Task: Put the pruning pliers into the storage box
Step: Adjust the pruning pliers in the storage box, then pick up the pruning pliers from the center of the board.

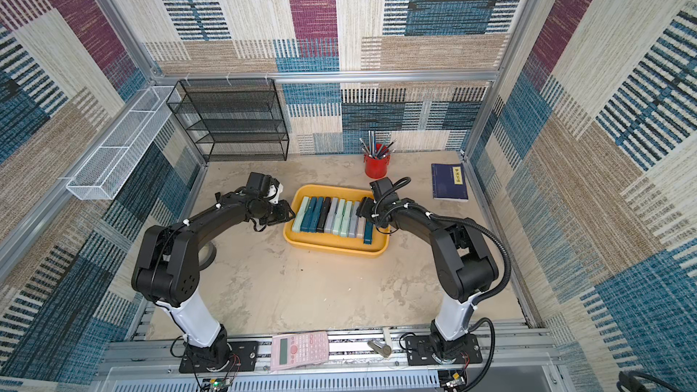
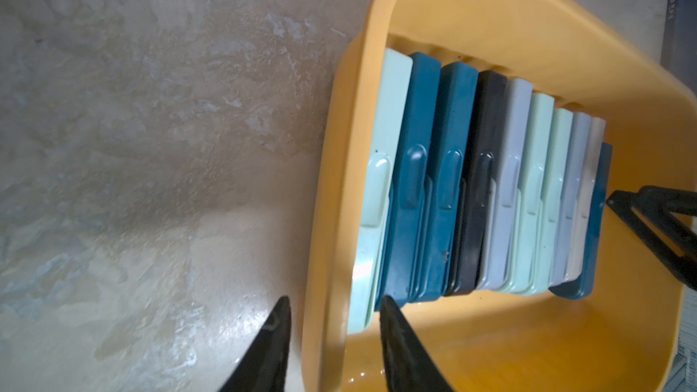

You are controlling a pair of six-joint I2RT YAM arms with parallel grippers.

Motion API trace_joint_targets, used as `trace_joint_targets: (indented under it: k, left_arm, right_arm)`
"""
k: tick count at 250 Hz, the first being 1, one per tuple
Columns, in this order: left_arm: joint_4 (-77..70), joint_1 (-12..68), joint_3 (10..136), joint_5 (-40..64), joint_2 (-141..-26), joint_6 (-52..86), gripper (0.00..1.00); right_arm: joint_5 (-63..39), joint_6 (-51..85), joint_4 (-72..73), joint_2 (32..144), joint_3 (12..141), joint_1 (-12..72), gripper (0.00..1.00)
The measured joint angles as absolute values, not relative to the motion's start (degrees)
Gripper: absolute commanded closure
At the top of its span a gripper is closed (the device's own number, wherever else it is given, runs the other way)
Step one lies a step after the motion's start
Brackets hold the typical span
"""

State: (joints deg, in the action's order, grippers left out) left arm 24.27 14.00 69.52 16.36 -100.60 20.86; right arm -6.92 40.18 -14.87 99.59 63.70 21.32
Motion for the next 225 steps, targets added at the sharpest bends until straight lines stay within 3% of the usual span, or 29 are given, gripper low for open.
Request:
trace_joint_targets:
  k: [70, 131, 225]
  left_arm:
    - [27.09, 9.98, 69.45, 12.08, -93.62, 20.82, 0.46]
    - [29.93, -1.63, 67.81, 2.90, -88.05, 20.82, 0.42]
    - [33.17, -9.69, 73.36, -4.56, -98.91, 17.28, 0.41]
  right_arm:
    - [-2.81, 33.52, -14.74, 93.19, 61.80, 16.12, 0.29]
    - [-2.39, 28.25, -9.17, 87.83, 57.84, 15.46, 0.29]
    - [-7.44, 25.67, -2.66, 88.75, 56.10, 15.42, 0.30]
